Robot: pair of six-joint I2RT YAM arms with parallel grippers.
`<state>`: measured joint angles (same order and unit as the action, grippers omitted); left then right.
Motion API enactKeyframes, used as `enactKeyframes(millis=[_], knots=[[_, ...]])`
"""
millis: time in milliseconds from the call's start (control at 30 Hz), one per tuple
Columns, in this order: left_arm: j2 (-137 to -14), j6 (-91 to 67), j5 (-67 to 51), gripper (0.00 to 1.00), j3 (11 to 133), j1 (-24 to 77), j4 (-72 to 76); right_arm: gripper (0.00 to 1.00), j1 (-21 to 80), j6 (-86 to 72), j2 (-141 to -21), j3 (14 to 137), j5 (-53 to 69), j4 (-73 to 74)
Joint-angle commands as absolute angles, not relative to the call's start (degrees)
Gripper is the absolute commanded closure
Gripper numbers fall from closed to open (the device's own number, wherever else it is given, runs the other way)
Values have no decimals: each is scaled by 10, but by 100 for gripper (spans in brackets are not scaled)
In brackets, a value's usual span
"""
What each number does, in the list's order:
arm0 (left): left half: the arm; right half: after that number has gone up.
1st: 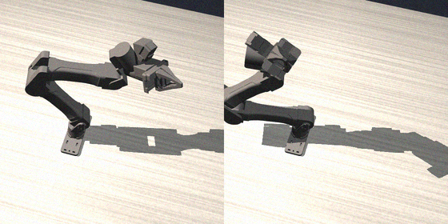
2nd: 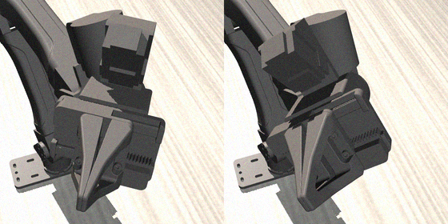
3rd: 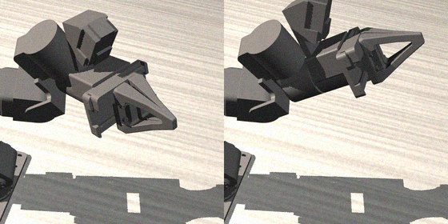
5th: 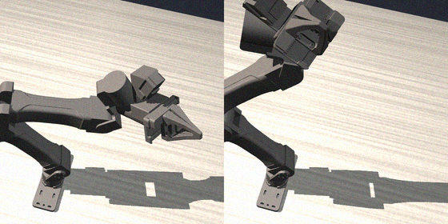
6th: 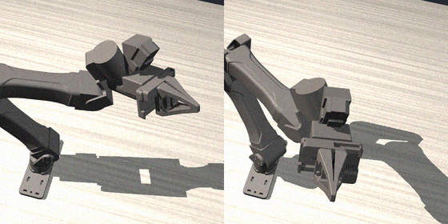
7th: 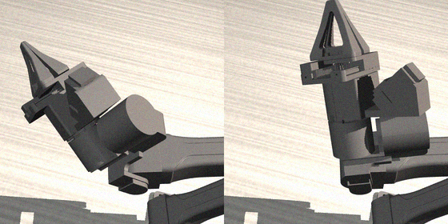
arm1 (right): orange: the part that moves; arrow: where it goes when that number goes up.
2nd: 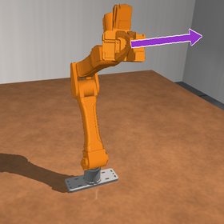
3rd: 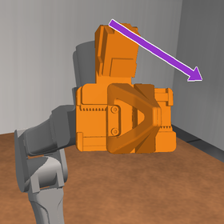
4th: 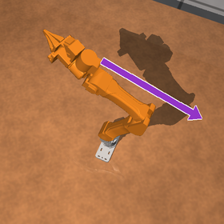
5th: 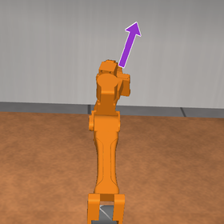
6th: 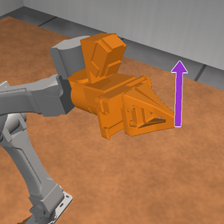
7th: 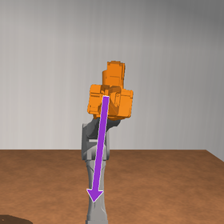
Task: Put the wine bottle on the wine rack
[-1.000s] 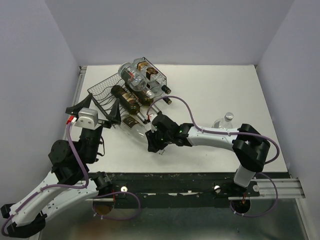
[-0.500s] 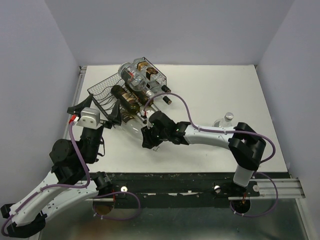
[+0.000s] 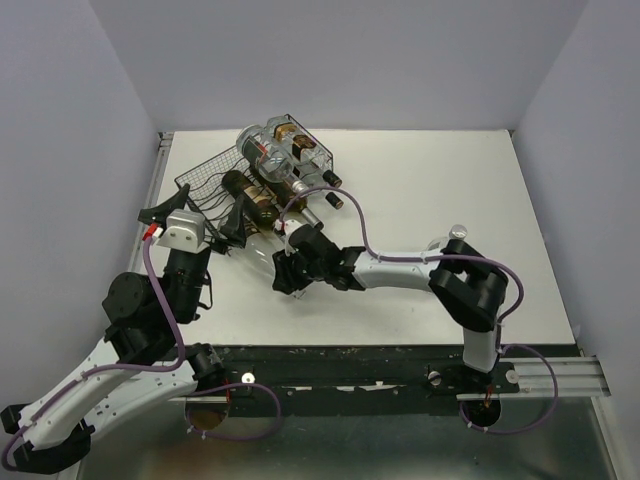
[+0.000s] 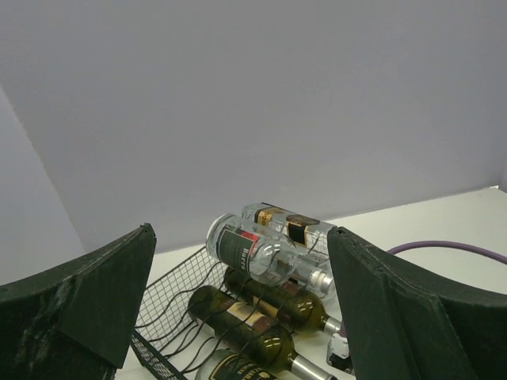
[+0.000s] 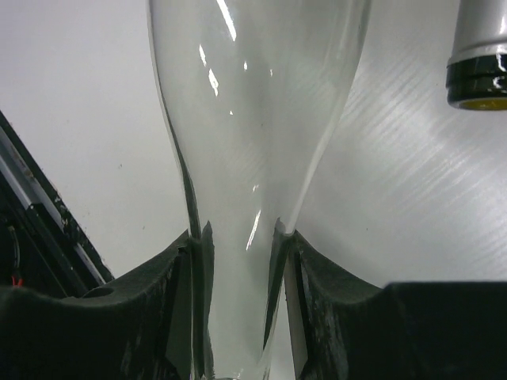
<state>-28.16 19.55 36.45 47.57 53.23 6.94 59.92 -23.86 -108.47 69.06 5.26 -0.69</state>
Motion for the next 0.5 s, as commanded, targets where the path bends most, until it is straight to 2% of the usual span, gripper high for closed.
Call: enactKeyframes(millis=[0, 467], knots=[[-282, 181, 359, 1, 497, 533, 57, 99, 601, -248, -1099, 744, 9, -202], [-289, 143, 351, 1, 506, 533, 28, 99, 602, -262, -1217, 884, -38, -213]])
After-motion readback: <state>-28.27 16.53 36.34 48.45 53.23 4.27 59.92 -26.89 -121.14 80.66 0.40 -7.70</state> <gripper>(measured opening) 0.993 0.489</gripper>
